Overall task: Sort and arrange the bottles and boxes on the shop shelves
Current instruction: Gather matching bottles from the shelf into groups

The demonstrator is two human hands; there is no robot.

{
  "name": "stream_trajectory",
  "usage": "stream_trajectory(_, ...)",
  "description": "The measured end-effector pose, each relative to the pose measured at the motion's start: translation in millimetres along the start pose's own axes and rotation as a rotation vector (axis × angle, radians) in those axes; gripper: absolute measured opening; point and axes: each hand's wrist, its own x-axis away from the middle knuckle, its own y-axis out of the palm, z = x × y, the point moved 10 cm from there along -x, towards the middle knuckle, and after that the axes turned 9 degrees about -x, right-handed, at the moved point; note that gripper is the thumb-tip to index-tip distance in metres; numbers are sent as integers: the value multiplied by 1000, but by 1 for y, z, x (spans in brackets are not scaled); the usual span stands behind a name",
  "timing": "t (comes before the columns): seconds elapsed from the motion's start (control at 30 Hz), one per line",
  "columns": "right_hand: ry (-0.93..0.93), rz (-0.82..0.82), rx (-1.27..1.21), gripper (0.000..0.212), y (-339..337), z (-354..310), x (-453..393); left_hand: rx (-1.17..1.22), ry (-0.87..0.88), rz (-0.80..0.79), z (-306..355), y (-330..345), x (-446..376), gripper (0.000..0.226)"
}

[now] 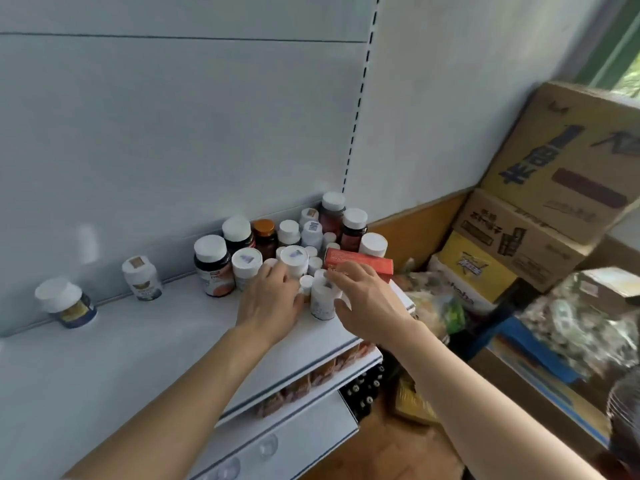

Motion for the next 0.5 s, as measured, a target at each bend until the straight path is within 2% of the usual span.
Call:
stream_trajectory(0.2, -199, -49, -114, 39, 9, 9, -16, 21, -41, 9, -1, 16, 5, 8)
stream_trajectory(0.33, -259, -14, -176, 36, 9, 9, -16, 22, -10, -31, 2, 23, 7, 7)
stream_trajectory(0.5, -269, 29, -234, 35, 7, 10, -11, 2, 32, 10, 10, 18, 14, 13)
